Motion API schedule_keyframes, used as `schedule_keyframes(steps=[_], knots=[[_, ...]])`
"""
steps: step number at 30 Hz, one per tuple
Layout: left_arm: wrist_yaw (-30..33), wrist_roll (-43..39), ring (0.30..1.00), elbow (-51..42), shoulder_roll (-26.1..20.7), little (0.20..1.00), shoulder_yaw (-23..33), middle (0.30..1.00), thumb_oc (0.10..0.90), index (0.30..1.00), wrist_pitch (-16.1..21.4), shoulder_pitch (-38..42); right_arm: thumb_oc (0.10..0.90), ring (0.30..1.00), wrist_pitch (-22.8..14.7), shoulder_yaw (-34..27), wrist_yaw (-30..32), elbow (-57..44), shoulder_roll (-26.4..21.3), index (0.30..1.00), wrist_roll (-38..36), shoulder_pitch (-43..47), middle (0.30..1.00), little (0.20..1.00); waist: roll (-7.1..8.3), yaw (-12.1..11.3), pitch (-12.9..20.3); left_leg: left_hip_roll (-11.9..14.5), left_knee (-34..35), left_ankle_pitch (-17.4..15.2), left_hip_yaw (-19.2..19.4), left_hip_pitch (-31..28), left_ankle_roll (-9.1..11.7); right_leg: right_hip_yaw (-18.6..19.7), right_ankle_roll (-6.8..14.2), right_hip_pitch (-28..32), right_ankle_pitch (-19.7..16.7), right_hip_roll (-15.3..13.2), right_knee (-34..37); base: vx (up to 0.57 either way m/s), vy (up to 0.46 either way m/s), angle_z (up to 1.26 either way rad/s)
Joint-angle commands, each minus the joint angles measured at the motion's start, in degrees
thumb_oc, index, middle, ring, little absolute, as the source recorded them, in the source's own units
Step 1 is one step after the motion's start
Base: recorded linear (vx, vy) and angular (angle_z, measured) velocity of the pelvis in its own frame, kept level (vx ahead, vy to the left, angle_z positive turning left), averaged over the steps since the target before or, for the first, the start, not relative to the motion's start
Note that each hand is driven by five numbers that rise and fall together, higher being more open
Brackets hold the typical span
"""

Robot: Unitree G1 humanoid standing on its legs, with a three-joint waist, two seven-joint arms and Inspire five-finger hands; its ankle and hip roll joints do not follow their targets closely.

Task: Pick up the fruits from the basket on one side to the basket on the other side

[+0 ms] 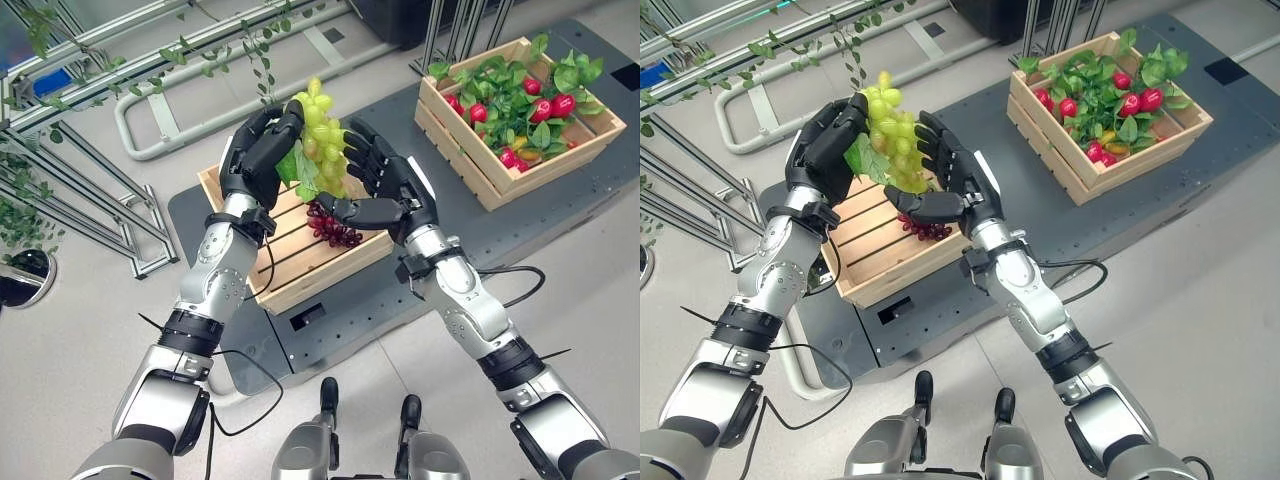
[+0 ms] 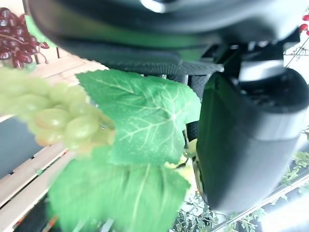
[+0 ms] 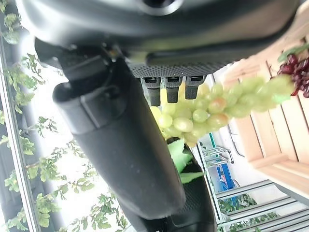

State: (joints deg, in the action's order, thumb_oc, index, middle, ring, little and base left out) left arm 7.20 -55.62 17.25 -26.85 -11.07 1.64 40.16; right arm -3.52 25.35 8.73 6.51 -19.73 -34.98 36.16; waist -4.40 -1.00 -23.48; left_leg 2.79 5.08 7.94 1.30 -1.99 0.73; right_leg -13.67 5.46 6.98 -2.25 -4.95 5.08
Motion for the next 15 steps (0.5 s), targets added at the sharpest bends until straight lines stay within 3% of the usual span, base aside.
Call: schedule_keyframes(steps=[1, 15], knots=[[-5.0, -0.7, 0.300, 2.0, 0.9, 0.300, -3.7, 0.300, 0.400, 0.300, 2.3, 4.5, 0.800, 0.900, -3.6, 2.9, 1.8, 1.9, 6.6, 0.900, -2.0, 2.4, 0.900, 0.900, 1.57, -1.0, 18.1, -1.4, -0.1, -7.6, -0.8, -3.6, 1.1, -0.5, -2.6, 2.1, 2.5, -3.1, -0.1, 0.03, -0.017, 0.15], [-9.9, -1.6, 0.300, 0.8, 2.8, 0.300, -6.4, 0.300, 0.400, 0.300, -2.3, 4.6, 0.800, 0.900, 1.2, 4.3, 5.6, 9.8, 8.3, 0.900, -2.9, 7.2, 0.900, 0.900, 2.30, -2.5, 19.6, -1.0, -0.1, -8.2, -1.4, -5.2, 0.9, -1.2, -2.8, 3.9, 2.9, -3.1, -0.1, 0.02, -0.008, 0.04]])
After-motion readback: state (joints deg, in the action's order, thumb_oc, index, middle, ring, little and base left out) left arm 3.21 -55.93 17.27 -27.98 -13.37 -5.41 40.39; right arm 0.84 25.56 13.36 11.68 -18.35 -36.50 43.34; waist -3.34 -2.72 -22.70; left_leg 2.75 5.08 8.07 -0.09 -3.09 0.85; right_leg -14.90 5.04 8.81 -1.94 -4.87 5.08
